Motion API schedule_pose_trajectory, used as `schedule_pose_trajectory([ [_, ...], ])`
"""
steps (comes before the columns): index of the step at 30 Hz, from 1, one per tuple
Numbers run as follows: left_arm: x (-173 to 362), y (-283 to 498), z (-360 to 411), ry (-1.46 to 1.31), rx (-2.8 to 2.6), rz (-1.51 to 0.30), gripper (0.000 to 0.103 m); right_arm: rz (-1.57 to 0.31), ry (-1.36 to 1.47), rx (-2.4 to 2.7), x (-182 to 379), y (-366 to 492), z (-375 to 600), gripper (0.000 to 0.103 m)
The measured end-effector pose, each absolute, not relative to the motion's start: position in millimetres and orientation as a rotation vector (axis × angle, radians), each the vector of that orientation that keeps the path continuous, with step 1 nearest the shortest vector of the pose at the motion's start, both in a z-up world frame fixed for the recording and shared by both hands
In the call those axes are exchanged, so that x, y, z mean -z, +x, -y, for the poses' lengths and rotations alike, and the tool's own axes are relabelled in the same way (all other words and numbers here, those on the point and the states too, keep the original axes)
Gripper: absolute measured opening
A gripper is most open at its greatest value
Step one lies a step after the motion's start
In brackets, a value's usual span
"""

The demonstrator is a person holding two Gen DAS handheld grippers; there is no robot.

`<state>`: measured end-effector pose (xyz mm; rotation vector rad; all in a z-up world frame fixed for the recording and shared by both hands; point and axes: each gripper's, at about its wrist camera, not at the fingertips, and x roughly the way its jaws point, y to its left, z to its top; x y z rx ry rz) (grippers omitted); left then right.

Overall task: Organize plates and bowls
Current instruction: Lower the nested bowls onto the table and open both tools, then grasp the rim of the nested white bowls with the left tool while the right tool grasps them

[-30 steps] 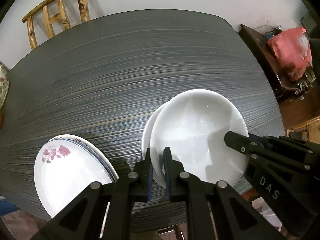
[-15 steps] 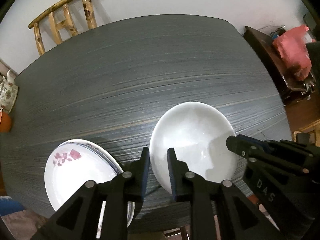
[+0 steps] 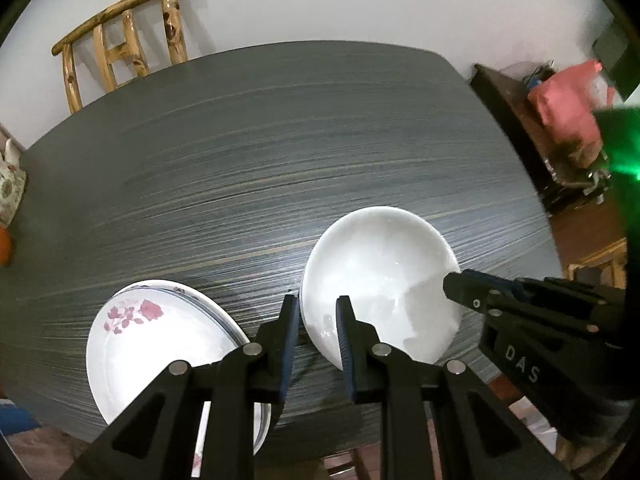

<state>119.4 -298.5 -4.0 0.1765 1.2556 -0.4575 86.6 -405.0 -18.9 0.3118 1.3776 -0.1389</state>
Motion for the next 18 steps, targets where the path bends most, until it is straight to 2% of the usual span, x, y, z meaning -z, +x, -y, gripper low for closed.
schedule_pose_trajectory([
  [2,1,121,293,0.157,0.468,-1.258,0.025,-1.377,0.311,0.141,18,87,404,0.011],
  [5,-1,125,282,0.124,0.478,-1.27,0.025,-1.373,0.319,0.147,17,86,404,0.012],
  [8,0,128,273,0.1,0.48,-1.29,0.025,-1.363,0.314,0.149,14,83,404,0.02],
  [13,-1,127,262,0.114,0.453,-1.279,0.026,-1.356,0.307,0.159,11,81,406,0.023],
  [15,-1,125,260,0.119,0.45,-1.273,0.029,-1.35,0.309,0.166,10,79,407,0.026],
  [17,-2,125,258,0.125,0.445,-1.26,0.04,-1.344,0.316,0.164,9,78,409,0.028],
  [18,-4,125,258,0.126,0.444,-1.255,0.041,-1.342,0.318,0.168,9,77,411,0.03],
])
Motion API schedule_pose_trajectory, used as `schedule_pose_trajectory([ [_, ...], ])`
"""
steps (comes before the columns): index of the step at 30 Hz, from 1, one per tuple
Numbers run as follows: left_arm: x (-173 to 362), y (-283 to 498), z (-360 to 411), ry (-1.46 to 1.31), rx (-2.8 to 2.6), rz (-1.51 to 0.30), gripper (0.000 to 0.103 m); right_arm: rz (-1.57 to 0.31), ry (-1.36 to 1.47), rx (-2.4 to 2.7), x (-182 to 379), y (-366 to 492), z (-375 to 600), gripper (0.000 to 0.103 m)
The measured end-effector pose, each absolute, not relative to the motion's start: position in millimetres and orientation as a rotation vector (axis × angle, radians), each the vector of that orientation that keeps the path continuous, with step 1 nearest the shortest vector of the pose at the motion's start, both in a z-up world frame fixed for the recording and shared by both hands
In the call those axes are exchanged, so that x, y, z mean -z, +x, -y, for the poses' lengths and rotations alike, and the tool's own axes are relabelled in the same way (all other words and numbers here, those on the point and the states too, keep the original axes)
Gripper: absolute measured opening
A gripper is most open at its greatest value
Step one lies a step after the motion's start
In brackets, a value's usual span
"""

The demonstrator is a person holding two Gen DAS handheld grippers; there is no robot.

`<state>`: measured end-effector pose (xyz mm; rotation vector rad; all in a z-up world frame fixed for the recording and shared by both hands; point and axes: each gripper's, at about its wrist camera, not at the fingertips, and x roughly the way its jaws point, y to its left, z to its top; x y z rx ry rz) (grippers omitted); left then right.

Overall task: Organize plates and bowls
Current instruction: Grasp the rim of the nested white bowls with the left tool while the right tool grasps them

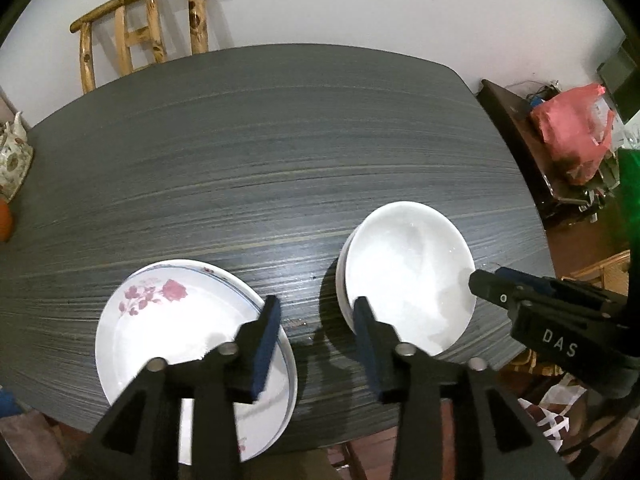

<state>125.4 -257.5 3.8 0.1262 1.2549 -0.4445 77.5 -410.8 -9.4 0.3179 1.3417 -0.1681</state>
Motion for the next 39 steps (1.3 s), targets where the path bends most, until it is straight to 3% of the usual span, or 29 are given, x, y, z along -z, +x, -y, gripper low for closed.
schedule_pose_trajectory([
  [39,37,154,272,-0.042,0.468,-1.416,0.043,-1.413,0.349,0.144,51,89,430,0.036],
])
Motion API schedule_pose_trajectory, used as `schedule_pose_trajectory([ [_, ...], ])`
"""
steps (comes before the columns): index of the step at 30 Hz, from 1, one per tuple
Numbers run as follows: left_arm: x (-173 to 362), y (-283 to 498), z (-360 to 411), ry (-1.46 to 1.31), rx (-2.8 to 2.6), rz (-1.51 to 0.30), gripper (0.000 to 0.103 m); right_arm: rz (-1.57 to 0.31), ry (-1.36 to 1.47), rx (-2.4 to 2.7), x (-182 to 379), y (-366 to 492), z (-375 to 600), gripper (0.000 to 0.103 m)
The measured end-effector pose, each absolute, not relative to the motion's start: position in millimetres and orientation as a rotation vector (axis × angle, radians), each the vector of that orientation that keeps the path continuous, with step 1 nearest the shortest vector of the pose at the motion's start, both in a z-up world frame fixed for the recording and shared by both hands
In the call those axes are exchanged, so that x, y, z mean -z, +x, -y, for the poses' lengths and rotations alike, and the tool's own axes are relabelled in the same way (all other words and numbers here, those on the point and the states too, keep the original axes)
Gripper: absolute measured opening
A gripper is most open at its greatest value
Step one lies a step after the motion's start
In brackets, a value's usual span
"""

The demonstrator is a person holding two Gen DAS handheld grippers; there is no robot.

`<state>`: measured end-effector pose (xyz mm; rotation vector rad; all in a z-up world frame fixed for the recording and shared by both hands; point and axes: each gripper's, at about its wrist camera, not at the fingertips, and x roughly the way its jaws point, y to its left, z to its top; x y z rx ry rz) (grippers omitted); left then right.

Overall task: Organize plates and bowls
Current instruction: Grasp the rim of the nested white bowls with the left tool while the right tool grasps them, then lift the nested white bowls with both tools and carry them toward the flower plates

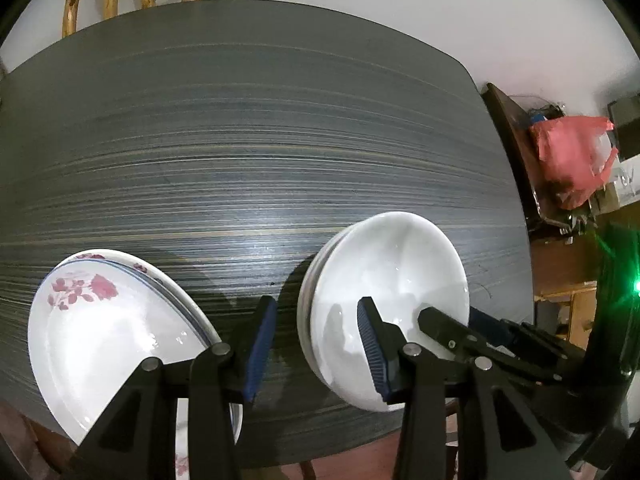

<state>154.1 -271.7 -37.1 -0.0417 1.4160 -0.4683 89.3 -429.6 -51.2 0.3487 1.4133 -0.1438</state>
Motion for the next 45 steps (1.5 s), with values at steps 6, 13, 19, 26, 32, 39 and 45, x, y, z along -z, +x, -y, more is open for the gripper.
schedule_pose_trajectory([
  [6,46,156,274,-0.051,0.471,-1.425,0.043,-1.418,0.355,0.129,59,93,429,0.036],
  [13,51,156,271,-0.053,0.461,-1.43,0.042,-1.422,0.347,0.108,63,100,423,0.034],
  [19,54,155,271,-0.048,0.462,-1.432,0.025,-1.42,0.338,0.082,65,103,416,0.026],
  [26,55,155,266,-0.046,0.463,-1.428,0.023,-1.409,0.358,0.077,66,102,413,0.022],
  [32,53,151,273,-0.017,0.462,-1.408,0.024,-1.396,0.385,0.079,66,100,417,0.023],
  [39,55,150,278,-0.004,0.482,-1.424,0.024,-1.396,0.395,0.076,66,98,415,0.024],
  [45,55,150,278,-0.004,0.484,-1.438,0.024,-1.404,0.4,0.062,64,94,421,0.024],
])
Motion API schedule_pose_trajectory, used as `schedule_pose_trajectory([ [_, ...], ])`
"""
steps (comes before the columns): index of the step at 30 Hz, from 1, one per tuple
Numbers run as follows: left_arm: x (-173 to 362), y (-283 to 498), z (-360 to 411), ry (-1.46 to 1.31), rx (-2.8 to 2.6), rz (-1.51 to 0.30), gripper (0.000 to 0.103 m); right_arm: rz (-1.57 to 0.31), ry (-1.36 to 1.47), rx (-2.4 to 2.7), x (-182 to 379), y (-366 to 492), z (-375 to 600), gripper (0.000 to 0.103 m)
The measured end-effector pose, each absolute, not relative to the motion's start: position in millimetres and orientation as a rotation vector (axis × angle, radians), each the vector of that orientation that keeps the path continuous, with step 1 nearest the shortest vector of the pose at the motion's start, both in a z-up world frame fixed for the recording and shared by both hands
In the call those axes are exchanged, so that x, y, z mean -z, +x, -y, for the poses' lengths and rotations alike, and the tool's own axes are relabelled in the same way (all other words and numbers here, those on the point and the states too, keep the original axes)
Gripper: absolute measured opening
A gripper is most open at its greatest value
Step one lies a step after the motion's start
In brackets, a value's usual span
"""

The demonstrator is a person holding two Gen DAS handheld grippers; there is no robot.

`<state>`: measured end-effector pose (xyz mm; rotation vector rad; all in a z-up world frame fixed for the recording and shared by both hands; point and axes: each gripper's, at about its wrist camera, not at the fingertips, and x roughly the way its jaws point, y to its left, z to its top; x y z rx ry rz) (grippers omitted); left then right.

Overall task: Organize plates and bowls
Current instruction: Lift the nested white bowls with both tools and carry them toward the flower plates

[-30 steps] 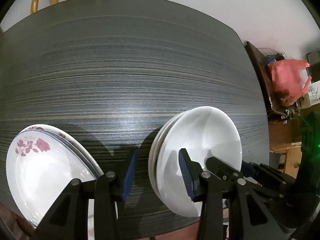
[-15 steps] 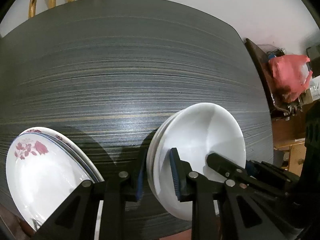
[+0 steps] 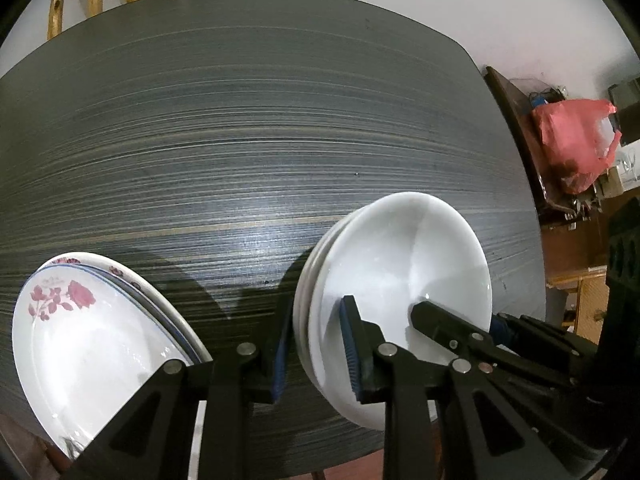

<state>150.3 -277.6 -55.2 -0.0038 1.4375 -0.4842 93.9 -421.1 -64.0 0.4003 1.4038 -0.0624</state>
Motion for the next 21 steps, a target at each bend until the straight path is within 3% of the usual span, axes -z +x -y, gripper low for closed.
schedule_pose_trajectory([
  [21,54,148,277,0.034,0.494,-1.426,0.023,-1.385,0.359,0.102,58,96,408,0.024],
])
